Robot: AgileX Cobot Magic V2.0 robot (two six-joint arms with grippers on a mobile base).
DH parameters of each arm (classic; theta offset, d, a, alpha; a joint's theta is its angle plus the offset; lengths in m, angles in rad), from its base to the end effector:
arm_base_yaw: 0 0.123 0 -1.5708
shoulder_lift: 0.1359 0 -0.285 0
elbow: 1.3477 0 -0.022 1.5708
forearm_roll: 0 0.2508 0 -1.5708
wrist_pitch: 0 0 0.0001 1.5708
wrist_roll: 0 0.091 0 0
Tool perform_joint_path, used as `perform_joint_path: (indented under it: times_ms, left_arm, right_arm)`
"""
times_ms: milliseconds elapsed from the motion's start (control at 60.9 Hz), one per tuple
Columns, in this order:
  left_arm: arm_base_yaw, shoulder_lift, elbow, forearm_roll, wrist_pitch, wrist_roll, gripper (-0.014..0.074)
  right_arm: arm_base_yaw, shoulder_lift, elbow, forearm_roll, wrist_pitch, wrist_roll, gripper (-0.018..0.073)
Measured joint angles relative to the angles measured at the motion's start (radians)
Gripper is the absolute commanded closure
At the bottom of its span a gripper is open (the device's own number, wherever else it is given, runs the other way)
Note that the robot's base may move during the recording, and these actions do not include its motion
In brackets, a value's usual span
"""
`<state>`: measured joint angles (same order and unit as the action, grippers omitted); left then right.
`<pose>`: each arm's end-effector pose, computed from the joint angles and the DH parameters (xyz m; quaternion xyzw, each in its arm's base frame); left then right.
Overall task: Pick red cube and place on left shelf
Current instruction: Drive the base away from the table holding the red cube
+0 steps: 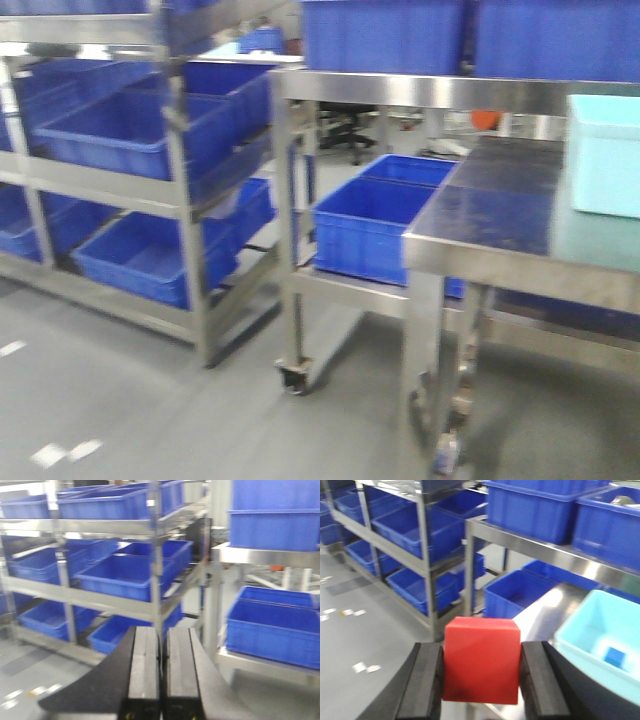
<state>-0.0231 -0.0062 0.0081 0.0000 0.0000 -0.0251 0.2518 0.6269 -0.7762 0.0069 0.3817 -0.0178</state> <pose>0.0561 -0.0013 0.2108 -0.0007 0.6763 -0.0178 0.7364 0.1187 0.0308 0.3868 -0.1001 0.7499 0.0794 0.6491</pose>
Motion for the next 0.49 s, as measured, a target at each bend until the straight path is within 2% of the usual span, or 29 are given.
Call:
perform_joint_path:
  times_ms: [492]
  left_arm:
    - [0.0,0.0,0.0,0.0,0.0,0.0,0.0495]
  right_arm:
    - [0.0,0.0,0.0,0.0,0.0,0.0,0.0503]
